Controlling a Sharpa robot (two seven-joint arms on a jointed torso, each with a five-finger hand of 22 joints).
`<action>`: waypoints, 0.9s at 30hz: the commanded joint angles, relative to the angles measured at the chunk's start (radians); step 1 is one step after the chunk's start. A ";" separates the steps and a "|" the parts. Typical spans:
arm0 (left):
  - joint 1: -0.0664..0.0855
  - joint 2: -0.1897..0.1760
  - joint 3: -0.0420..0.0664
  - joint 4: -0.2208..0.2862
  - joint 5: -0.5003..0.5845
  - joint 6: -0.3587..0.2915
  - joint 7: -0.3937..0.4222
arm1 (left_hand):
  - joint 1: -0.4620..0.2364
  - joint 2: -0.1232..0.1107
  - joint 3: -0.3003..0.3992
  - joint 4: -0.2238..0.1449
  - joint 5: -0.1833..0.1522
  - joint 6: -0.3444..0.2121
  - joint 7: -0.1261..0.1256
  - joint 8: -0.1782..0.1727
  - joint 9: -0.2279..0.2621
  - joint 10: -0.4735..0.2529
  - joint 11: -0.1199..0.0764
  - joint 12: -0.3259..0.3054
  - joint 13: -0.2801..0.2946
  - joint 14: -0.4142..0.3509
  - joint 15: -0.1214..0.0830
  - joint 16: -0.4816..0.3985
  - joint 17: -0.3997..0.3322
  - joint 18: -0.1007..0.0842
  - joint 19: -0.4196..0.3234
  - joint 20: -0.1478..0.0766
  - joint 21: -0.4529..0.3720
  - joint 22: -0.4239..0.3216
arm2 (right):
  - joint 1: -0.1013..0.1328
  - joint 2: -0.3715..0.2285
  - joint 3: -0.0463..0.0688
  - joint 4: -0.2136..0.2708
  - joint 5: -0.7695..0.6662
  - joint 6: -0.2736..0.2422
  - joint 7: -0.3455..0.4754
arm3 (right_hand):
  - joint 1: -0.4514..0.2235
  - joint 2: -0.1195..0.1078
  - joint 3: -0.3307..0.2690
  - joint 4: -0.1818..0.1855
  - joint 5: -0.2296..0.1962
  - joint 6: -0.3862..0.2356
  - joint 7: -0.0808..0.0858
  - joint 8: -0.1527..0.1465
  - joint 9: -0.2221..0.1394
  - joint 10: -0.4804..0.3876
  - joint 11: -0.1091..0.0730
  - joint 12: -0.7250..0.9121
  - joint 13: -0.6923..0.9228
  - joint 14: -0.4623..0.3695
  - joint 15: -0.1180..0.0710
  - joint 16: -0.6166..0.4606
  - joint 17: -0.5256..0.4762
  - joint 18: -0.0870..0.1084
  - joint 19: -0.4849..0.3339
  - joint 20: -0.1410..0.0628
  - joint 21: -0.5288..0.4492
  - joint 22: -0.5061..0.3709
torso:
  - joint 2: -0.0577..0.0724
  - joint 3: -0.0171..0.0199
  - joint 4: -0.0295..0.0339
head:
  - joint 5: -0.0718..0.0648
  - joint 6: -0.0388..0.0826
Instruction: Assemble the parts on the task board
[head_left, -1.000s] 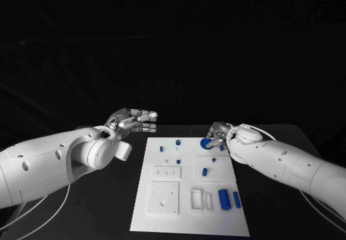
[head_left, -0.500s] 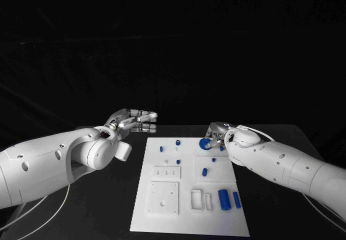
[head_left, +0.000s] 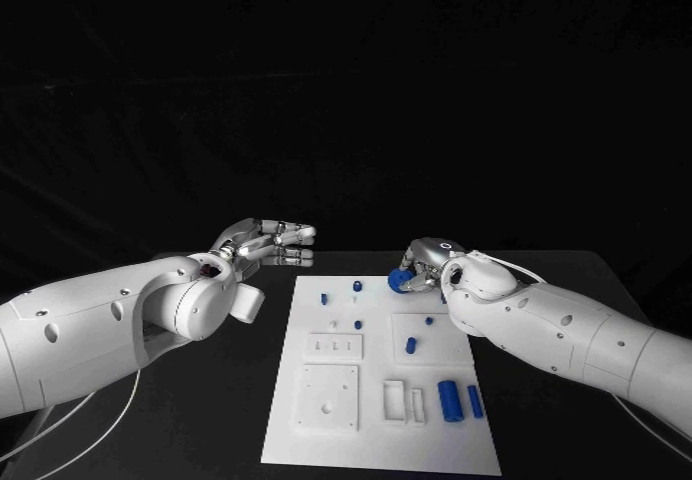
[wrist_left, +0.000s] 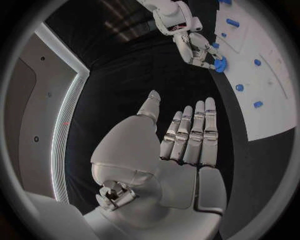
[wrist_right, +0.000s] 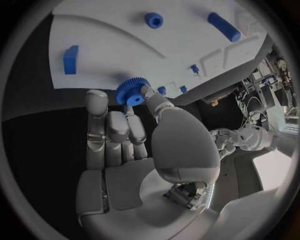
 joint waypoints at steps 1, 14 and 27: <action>0.000 -0.001 0.001 0.005 -0.002 0.006 0.006 | -0.002 0.007 -0.002 0.007 -0.003 -0.006 -0.003 -0.004 0.000 -0.007 -0.002 -0.001 0.001 0.004 0.000 -0.001 0.002 -0.005 0.003 0.001 0.005 -0.001 | 0.001 0.011 0.000 0.024 -0.069 -0.055 -0.025 | 0.007 0.000 0.000 0.004 -0.004 0.025 -0.007 0.003 0.000 0.007 0.001 0.006 0.010 0.000 0.003 0.004 0.000 0.001 0.041 0.000 0.001 0.001 | 0.001 0.0011 0.0004 | 0.002 0.001; 0.000 0.007 0.001 0.003 -0.001 0.008 0.003 | -0.002 0.005 -0.001 0.008 -0.003 -0.007 -0.005 -0.004 0.000 -0.008 -0.004 -0.001 0.002 0.003 0.001 -0.001 0.002 -0.005 0.003 0.001 0.005 -0.001 | -0.003 0.091 -0.032 0.028 -0.109 -0.087 -0.046 | 0.010 -0.005 0.007 0.012 -0.009 0.024 -0.006 0.003 0.000 0.006 0.002 0.002 0.008 0.000 0.003 0.003 -0.002 0.001 0.041 0.000 -0.006 0.002 | 0.002 0.0002 0.0054 | 0.011 -0.001; 0.000 0.017 0.001 -0.002 -0.001 0.012 0.003 | -0.002 0.005 -0.001 0.008 -0.003 -0.007 -0.005 -0.004 0.000 -0.008 -0.004 -0.001 0.002 0.003 0.001 -0.001 0.002 -0.005 0.003 0.001 0.005 -0.001 | -0.023 0.161 -0.046 -0.020 -0.118 -0.091 -0.051 | 0.010 -0.006 0.010 0.014 -0.010 0.021 -0.006 0.003 0.000 0.006 0.002 0.001 0.007 0.000 0.002 0.001 -0.004 0.001 0.041 0.000 -0.009 0.001 | 0.002 -0.0003 0.0047 | 0.018 -0.004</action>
